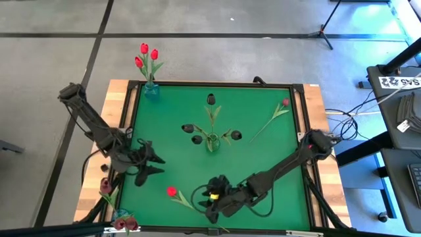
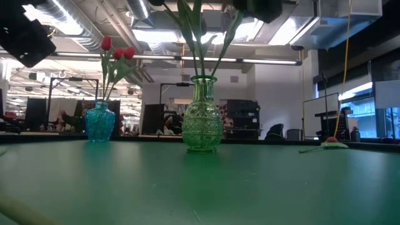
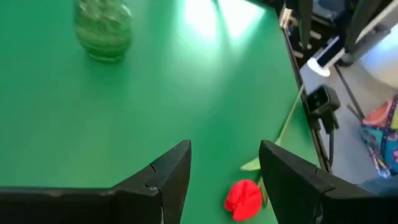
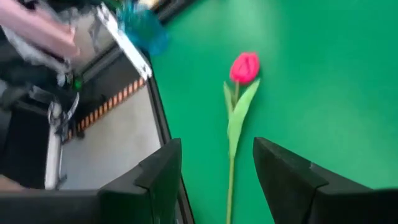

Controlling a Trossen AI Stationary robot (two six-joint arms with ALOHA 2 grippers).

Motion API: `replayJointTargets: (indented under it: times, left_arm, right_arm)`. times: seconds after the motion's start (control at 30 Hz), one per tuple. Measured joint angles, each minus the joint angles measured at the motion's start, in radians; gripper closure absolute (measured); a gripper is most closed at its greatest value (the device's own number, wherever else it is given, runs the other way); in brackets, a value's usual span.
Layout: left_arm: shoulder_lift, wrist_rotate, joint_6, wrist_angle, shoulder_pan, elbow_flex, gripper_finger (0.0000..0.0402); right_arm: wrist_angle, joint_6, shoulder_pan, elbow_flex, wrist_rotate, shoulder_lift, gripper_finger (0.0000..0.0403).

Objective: Sort flowers into vase by color
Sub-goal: Put the red tulip into the top blue vase

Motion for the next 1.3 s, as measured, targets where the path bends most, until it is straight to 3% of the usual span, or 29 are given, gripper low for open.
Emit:
replayJointTargets:
  times: [0.2, 0.57, 0.9, 1.13, 1.3]
  left_arm:
    - [0.148, -0.004, -0.009, 0.119, 0.012, -0.002, 0.0217]
    - [0.373, -0.018, -0.329, 0.214, 0.125, 0.067, 0.0218]
    - [0.399, 0.046, -0.531, 0.147, 0.336, 0.118, 0.0218]
    - [0.438, 0.034, -0.660, 0.015, 0.346, 0.213, 0.0218]
    - [0.490, 0.030, -0.879, -0.190, 0.327, 0.309, 0.0218]
  right_arm:
    - [-0.007, -0.014, 0.016, 0.023, -0.033, 0.069, 0.0205]
    - [-0.101, 0.010, 0.005, 0.022, -0.046, 0.061, 0.0205]
    - [-0.355, 0.019, -0.008, 0.024, -0.026, -0.113, 0.0205]
    - [-0.556, -0.193, -0.007, 0.024, 0.010, -0.277, 0.0205]
    - [-0.665, -0.332, -0.006, 0.023, -0.089, -0.363, 0.0205]
